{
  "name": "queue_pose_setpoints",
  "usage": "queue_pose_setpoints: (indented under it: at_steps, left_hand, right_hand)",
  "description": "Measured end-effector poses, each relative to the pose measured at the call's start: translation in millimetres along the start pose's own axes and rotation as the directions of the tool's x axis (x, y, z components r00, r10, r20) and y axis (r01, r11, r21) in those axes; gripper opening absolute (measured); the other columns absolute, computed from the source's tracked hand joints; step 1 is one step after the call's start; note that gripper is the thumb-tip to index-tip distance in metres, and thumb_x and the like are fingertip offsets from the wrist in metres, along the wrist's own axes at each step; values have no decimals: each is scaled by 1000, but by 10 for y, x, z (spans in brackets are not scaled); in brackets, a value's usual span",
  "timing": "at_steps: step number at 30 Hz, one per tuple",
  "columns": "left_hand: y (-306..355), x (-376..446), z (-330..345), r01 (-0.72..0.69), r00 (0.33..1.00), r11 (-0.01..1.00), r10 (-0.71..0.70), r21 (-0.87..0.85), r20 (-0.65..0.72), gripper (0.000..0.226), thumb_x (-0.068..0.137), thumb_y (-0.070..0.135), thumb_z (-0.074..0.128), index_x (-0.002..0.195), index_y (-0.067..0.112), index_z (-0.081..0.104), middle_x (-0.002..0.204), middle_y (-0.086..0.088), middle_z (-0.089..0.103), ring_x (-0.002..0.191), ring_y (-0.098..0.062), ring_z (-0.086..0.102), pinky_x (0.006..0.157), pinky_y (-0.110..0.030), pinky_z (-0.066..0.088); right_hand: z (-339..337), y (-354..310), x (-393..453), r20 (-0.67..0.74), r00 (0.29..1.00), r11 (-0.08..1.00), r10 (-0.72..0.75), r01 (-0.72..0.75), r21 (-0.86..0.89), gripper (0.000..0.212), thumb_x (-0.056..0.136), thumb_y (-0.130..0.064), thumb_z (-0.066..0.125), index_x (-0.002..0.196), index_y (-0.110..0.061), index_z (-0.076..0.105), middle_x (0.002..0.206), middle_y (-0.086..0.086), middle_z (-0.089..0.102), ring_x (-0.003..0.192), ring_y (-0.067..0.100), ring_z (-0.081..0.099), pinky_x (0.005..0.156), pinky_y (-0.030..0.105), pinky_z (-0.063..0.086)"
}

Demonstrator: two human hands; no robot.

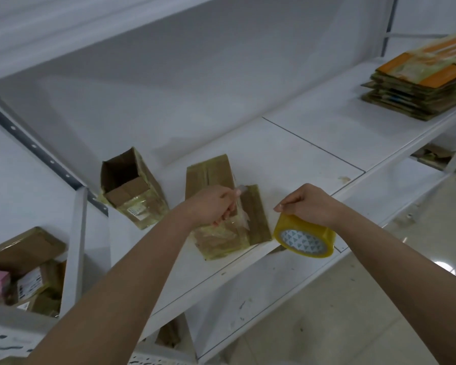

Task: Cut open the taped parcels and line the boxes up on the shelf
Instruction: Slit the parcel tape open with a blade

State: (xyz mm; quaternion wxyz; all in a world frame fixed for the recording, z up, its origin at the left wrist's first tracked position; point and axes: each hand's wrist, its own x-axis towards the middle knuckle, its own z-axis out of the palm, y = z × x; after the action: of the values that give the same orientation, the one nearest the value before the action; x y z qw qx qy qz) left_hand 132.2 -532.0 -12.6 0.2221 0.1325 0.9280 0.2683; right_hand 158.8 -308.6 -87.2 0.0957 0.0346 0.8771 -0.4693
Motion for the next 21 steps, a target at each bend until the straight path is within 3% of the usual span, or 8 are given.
queue_pose_setpoints:
  at_steps: [3,5,8,11,13,16,19,21]
  left_hand:
    - [-9,89,181,43,980,971,5,235,-199,47,98,49,47,62,19,51,57,6,53,52,-9,52,53,-26,39]
    - [16,128,278,100,957,920,14,379,-288,38,92,39,57,62,19,46,58,4,48,56,-13,52,51,-26,34]
    - [58,152,329,160,952,887,-22,434,-305,26,85,25,61,64,18,47,62,4,47,54,-12,48,47,-23,34]
    - [88,151,341,150,956,871,-7,469,-293,25,82,24,63,65,17,46,62,4,46,56,-14,49,49,-24,35]
    - [52,142,295,113,958,927,-6,358,-285,35,84,33,65,60,20,44,54,8,46,53,-12,51,49,-24,33]
    - [36,75,217,18,932,1000,-14,7,-361,48,86,60,60,58,23,48,40,14,48,41,3,50,47,-17,33]
    - [179,11,297,-103,912,955,-22,-279,-410,49,73,70,66,85,23,71,64,13,64,57,4,60,49,-7,39]
    - [247,9,374,-119,930,937,-11,-329,-368,41,75,57,75,88,18,75,80,6,73,75,-3,68,61,-13,51]
  right_hand:
    - [31,44,12,10,1000,999,29,-29,36,8,86,-32,71,87,-32,79,83,-16,66,87,9,60,84,30,49]
    - [36,80,19,1,998,998,57,-57,14,8,86,-34,71,87,-32,79,88,-11,69,95,15,62,91,35,51]
    - [-1,94,15,-28,997,997,72,-73,-16,12,88,-36,67,92,-34,78,97,-9,69,102,19,62,97,43,50]
    - [-55,40,-24,-71,997,996,36,-29,90,12,88,-38,67,90,-36,79,97,-9,70,98,18,62,95,42,51]
    - [-92,-20,-63,-89,996,984,-3,19,175,14,87,-38,69,93,-32,79,100,-6,72,95,17,65,93,41,53]
    - [-124,-122,-104,-108,990,970,-85,107,220,13,88,-36,68,94,-33,79,101,-7,73,93,14,66,89,37,54]
    - [-128,-245,-101,-120,982,959,-146,171,228,16,89,-34,68,80,-41,78,87,-12,75,84,10,70,80,30,57]
    - [-112,-305,-79,-127,977,957,-173,198,212,20,91,-34,65,77,-42,77,82,-11,76,81,9,71,81,35,58]
